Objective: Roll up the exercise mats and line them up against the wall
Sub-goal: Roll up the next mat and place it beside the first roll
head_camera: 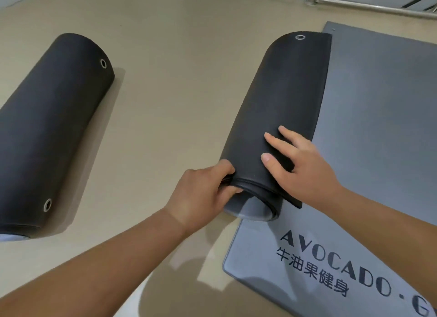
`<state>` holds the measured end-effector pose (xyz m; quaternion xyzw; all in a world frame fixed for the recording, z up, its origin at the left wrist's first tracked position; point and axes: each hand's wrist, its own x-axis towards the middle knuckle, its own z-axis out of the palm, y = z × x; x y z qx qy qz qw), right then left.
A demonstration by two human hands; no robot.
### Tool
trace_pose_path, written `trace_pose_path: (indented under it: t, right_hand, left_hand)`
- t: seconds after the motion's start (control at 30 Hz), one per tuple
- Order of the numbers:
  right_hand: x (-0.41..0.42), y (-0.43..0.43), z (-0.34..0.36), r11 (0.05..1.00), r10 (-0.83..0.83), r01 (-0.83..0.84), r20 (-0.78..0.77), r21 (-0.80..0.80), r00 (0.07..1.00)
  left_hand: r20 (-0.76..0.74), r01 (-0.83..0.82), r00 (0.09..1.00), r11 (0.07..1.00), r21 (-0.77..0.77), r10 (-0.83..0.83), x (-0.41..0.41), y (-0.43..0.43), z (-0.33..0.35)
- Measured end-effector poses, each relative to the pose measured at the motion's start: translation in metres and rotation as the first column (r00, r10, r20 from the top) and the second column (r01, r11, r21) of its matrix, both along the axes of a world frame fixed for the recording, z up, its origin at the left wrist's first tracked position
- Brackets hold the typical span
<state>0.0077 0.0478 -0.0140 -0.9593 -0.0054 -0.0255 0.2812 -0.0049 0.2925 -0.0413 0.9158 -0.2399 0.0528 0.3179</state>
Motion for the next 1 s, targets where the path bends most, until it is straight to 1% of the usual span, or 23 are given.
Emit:
trace_pose_path:
  t: [0.07,0.1,0.13,0.2,0.23,0.27,0.3,0.33,0.37,0.43,0.5,0.53,0.6,0.63,0.67,0.73,0.77,0.87,0.93,1.0]
  right_hand:
    - [-0.006,0.005,0.001,0.996,0.061,-0.056,0.071,-0.07,0.996]
    - [-0.009,0.009,-0.001,0.995,0.08,-0.075,0.076,-0.068,0.994]
    - [-0.011,0.015,-0.006,0.993,0.101,-0.096,0.08,-0.063,0.992]
    - [-0.012,0.03,-0.022,0.988,0.153,-0.146,0.129,-0.056,0.98]
    - [-0.012,0.038,-0.028,0.985,0.174,-0.17,0.161,-0.04,0.971]
    - [-0.01,0.045,-0.034,0.982,0.187,-0.188,0.195,-0.018,0.963]
    - [-0.009,0.052,-0.036,0.979,0.198,-0.204,0.224,0.005,0.954]
    - [-0.007,0.058,-0.037,0.974,0.213,-0.226,0.237,0.03,0.948]
    - [-0.005,0.064,-0.036,0.965,0.237,-0.256,0.23,0.057,0.944]
    - [0.001,0.073,-0.032,0.939,0.296,-0.32,0.177,0.125,0.938]
    - [0.007,0.079,-0.03,0.922,0.319,-0.344,0.154,0.177,0.935]
    - [0.008,0.081,-0.03,0.932,0.296,-0.324,0.173,0.165,0.94]
    - [0.009,0.085,-0.03,0.972,0.179,-0.202,0.175,0.124,0.968]
    - [0.007,0.086,-0.028,0.981,0.12,-0.134,0.107,0.137,0.987]
    - [0.005,0.087,-0.024,0.98,0.092,-0.089,-0.008,0.177,0.996]
    - [0.002,0.088,-0.02,0.971,0.145,-0.089,-0.254,0.22,0.956]
    - [-0.001,0.089,-0.02,0.97,0.176,-0.113,-0.308,0.214,0.935]
    - [-0.008,0.097,-0.023,0.973,0.194,-0.142,-0.308,0.183,0.932]
    - [-0.009,0.103,-0.021,0.975,0.192,-0.155,-0.245,0.16,0.95]
    - [-0.008,0.107,-0.017,0.973,0.209,-0.184,-0.192,0.136,0.959]
  left_hand:
    - [-0.143,-0.141,0.981,0.986,-0.086,0.128,-0.026,0.012,-0.017]
    - [-0.205,-0.205,0.962,0.972,-0.112,0.179,-0.035,0.02,-0.025]
    - [-0.257,-0.251,0.942,0.961,-0.117,0.215,-0.041,0.03,-0.031]
    - [-0.315,-0.28,0.918,0.957,-0.076,0.243,-0.046,0.047,-0.03]
    - [-0.292,-0.263,0.928,0.962,-0.077,0.23,-0.046,0.051,-0.024]
    - [-0.237,-0.22,0.952,0.971,-0.093,0.193,-0.045,0.05,-0.016]
    - [-0.177,-0.164,0.973,0.983,-0.085,0.148,-0.044,0.045,-0.008]
    - [-0.146,-0.124,0.982,0.991,-0.044,0.116,-0.042,0.039,-0.004]
    - [-0.151,-0.124,0.981,0.992,0.011,0.124,-0.039,0.032,-0.002]
    - [-0.161,-0.226,0.957,0.968,0.105,0.241,-0.032,0.024,-0.002]
    - [-0.132,-0.318,0.932,0.935,0.156,0.339,-0.022,0.026,-0.004]
    - [-0.119,-0.33,0.927,0.924,0.191,0.355,-0.018,0.029,-0.005]
    - [-0.108,-0.331,0.923,0.906,0.266,0.369,-0.012,0.035,-0.003]
    - [-0.111,-0.337,0.918,0.895,0.292,0.381,-0.011,0.036,-0.001]
    - [-0.109,-0.345,0.913,0.887,0.307,0.392,-0.011,0.036,-0.001]
    - [-0.103,-0.351,0.912,0.886,0.302,0.396,-0.017,0.039,-0.003]
    - [-0.121,-0.339,0.914,0.894,0.294,0.387,-0.022,0.041,-0.004]
    - [-0.196,-0.259,0.927,0.923,0.285,0.32,-0.04,0.057,-0.012]
    - [-0.265,-0.19,0.928,0.946,0.263,0.26,-0.046,0.073,-0.014]
    - [-0.241,-0.157,0.947,0.962,0.225,0.211,-0.045,0.085,-0.018]
